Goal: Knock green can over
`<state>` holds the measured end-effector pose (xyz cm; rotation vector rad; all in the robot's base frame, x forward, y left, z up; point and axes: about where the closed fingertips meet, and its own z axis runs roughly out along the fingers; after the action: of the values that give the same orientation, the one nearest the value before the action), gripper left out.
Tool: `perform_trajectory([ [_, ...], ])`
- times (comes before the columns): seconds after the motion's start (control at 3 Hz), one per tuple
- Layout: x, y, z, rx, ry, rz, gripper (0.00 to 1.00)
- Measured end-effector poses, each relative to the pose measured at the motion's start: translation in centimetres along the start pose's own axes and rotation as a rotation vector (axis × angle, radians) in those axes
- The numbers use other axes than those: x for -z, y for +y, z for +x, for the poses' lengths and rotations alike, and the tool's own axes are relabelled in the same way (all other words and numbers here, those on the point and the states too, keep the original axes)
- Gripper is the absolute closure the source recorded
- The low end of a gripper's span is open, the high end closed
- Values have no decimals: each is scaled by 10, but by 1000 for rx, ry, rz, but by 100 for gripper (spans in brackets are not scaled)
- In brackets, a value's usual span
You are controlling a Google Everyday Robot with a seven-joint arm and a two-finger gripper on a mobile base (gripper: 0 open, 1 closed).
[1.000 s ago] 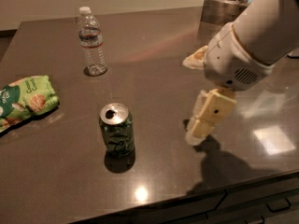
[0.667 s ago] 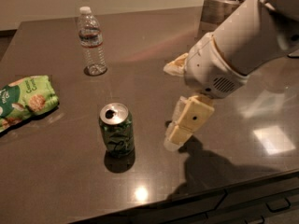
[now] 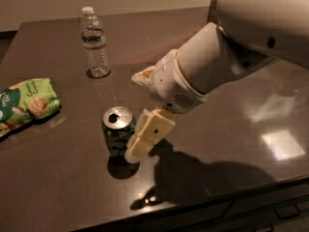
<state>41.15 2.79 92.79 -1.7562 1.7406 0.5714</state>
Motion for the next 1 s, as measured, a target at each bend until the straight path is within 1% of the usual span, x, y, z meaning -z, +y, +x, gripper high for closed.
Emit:
perform_trajectory([
  [0.33, -17, 5, -13, 11, -33, -24, 0],
  [0.67, -35, 13, -23, 22, -56, -65, 3],
  [1.0, -43, 14, -25, 24, -58, -84, 25],
])
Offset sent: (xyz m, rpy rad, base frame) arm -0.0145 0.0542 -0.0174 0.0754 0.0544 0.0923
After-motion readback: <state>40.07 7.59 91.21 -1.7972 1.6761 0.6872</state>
